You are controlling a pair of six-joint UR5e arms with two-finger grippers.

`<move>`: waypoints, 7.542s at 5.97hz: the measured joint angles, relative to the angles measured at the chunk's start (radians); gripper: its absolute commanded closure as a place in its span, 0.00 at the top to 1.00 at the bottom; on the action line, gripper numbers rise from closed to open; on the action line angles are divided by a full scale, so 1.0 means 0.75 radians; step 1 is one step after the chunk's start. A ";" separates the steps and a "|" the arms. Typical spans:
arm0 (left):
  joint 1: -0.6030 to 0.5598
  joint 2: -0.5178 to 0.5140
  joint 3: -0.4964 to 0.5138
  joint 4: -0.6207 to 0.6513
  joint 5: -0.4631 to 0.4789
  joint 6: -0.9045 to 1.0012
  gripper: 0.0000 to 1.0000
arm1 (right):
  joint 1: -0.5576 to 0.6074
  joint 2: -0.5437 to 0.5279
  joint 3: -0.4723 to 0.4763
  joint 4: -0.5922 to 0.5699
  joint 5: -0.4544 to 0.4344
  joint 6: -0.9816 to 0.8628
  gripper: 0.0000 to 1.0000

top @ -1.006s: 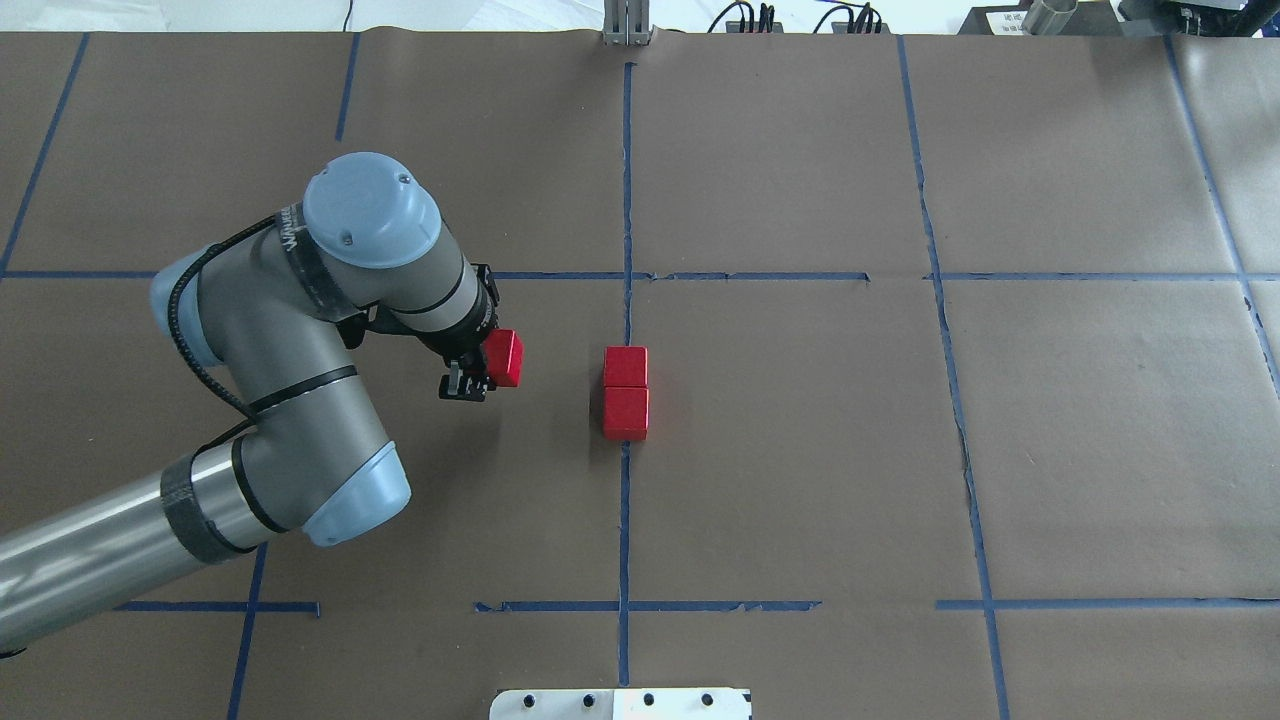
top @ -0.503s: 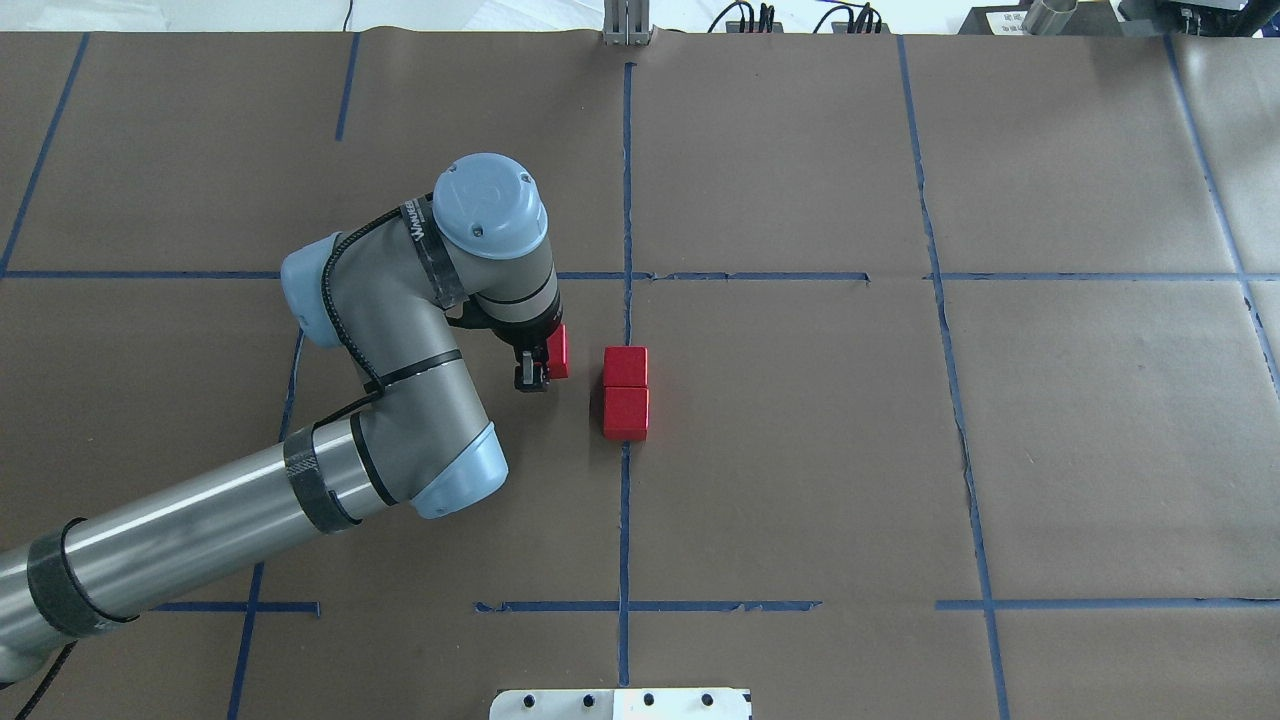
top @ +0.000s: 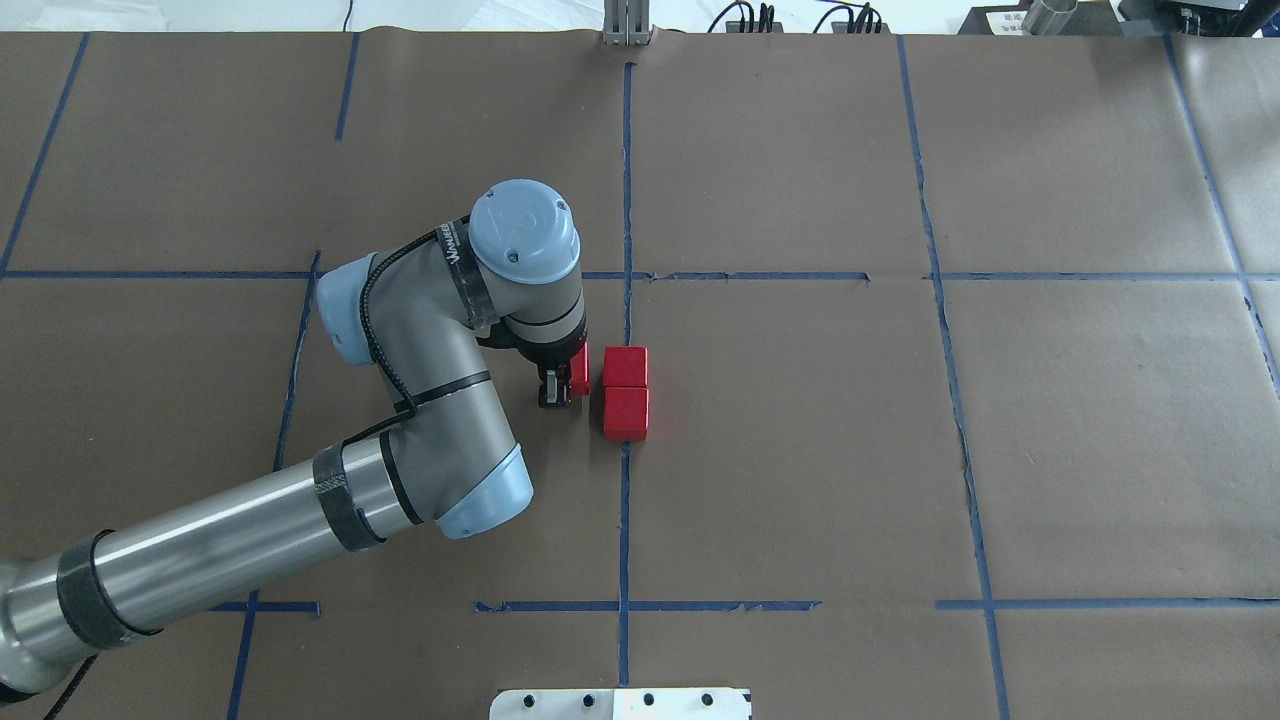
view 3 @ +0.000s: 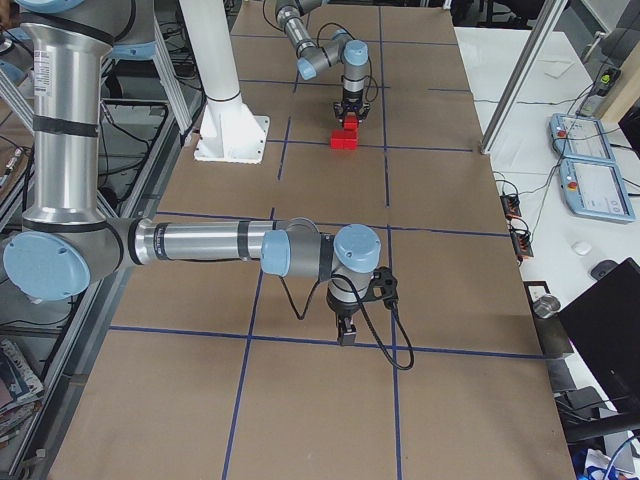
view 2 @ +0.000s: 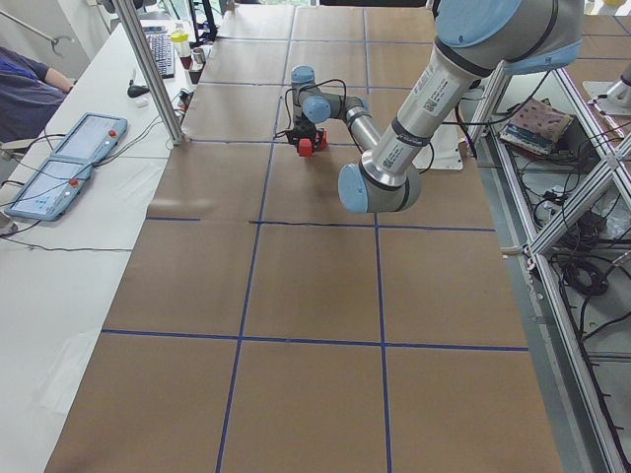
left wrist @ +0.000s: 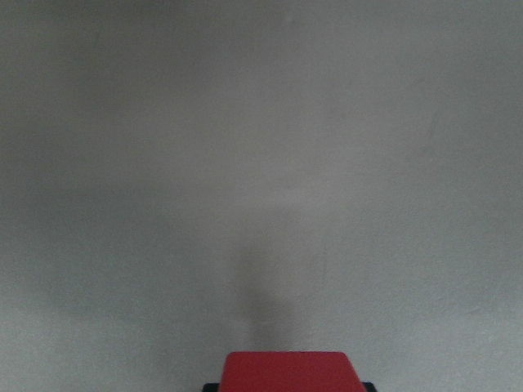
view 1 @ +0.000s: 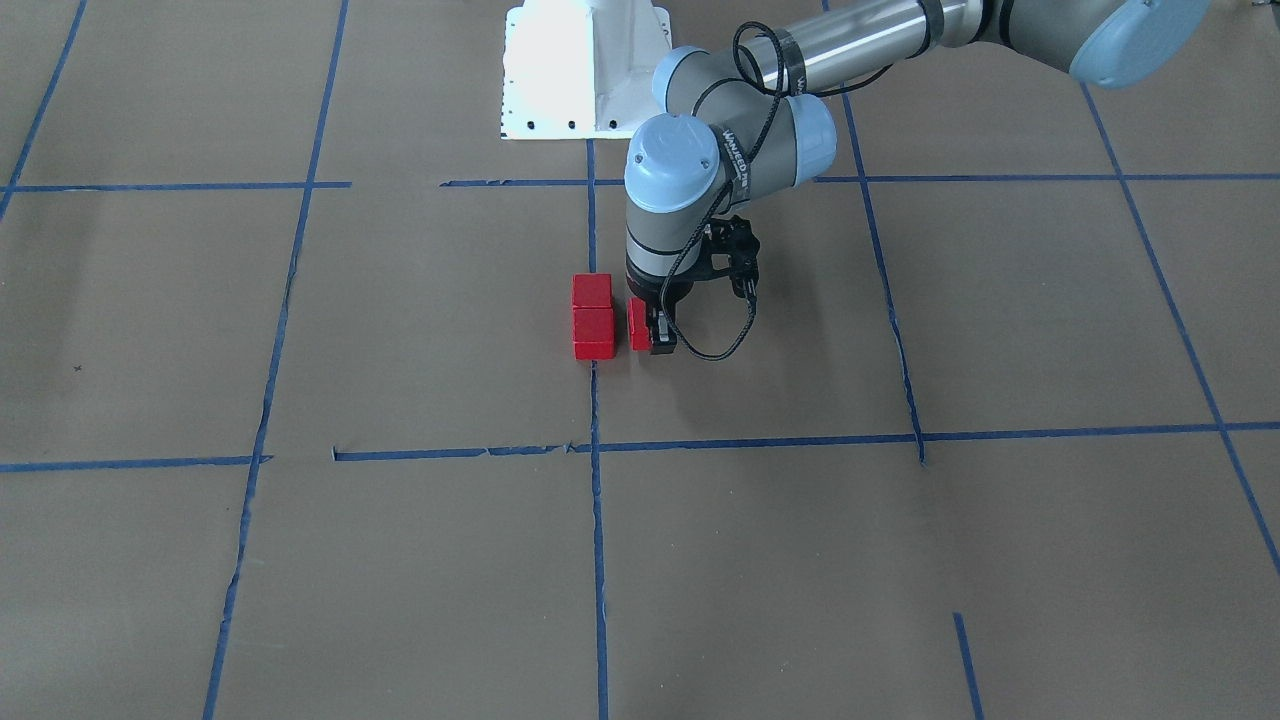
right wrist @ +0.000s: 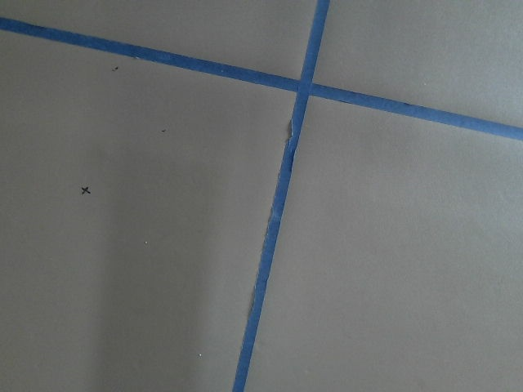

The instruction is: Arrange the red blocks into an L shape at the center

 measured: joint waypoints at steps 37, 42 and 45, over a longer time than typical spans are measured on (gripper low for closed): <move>-1.369 1.313 -0.383 0.096 -0.523 4.028 1.00 | 0.076 -0.035 0.019 0.004 0.000 0.209 1.00; -1.365 1.340 -0.417 -0.001 -0.507 4.016 1.00 | 0.076 -0.035 0.016 0.004 0.001 0.208 1.00; -1.365 1.344 -0.415 -0.002 -0.516 4.016 1.00 | 0.076 -0.035 0.017 0.004 0.000 0.208 1.00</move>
